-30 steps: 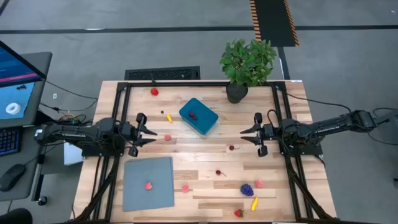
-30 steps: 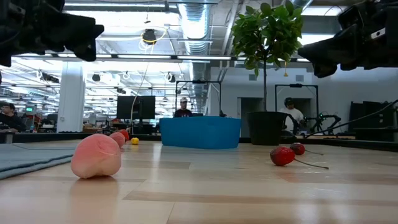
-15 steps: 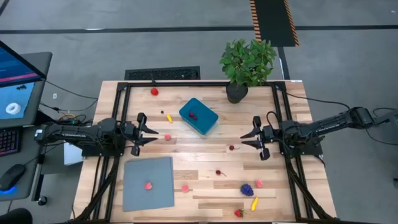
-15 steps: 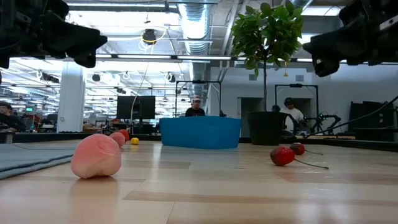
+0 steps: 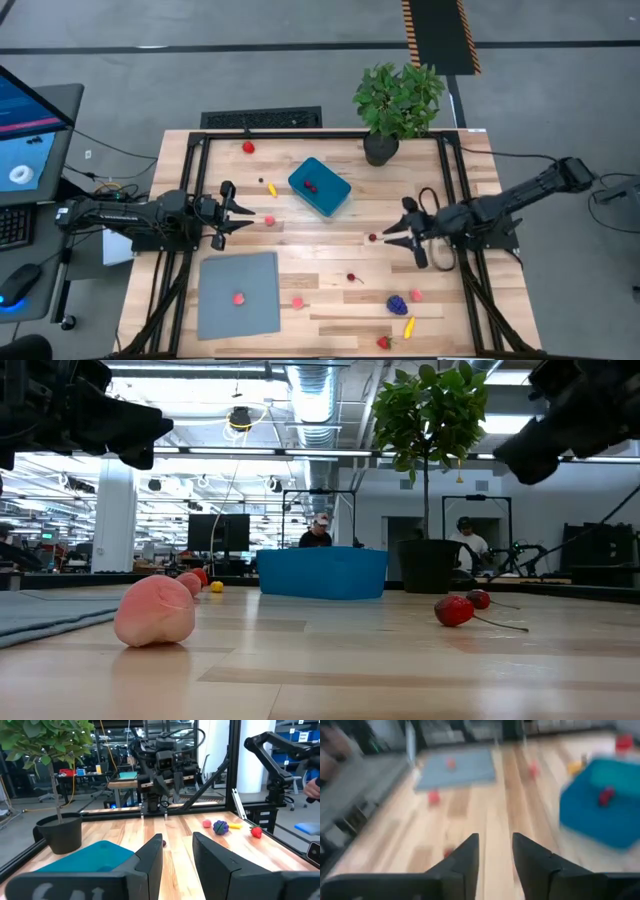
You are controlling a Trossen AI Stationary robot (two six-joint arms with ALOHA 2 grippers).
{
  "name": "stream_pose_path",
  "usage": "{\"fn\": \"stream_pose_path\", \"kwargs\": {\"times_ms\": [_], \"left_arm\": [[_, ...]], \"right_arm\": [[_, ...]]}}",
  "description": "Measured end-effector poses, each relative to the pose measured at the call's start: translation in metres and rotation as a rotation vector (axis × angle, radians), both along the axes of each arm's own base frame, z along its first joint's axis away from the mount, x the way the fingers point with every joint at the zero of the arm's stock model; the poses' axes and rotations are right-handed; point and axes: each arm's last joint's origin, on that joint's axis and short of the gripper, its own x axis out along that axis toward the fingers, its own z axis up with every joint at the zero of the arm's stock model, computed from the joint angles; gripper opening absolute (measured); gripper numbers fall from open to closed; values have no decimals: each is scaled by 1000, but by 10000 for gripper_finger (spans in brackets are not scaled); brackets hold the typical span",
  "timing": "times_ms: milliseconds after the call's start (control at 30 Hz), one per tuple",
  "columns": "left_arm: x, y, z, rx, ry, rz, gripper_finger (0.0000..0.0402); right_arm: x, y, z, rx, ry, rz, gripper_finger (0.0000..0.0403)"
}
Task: Pick and placing Produce into tupperware
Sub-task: Put the grapes into the container
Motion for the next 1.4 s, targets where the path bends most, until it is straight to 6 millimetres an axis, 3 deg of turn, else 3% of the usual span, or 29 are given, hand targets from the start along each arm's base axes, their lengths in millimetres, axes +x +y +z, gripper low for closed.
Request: {"fn": "stream_pose_path", "kwargs": {"times_ms": [333,467,767,933,1133,1400], "left_arm": [[0,0,0,-7,2,-1,99],[0,0,-1,-9,5,-1,99],[0,0,-3,-26,28,-2,99],[0,0,-3,-26,33,-1,99],[0,0,-3,-26,33,-1,99],[0,0,-3,-25,34,-1,99]], "right_arm": [[21,29,19,48,469,-67,224],[32,44,24,83,615,-51,230],[50,95,45,198,715,62,213],[53,116,39,241,813,36,196],[57,126,18,298,926,-91,182],[61,141,-6,340,1020,-147,251]]}}
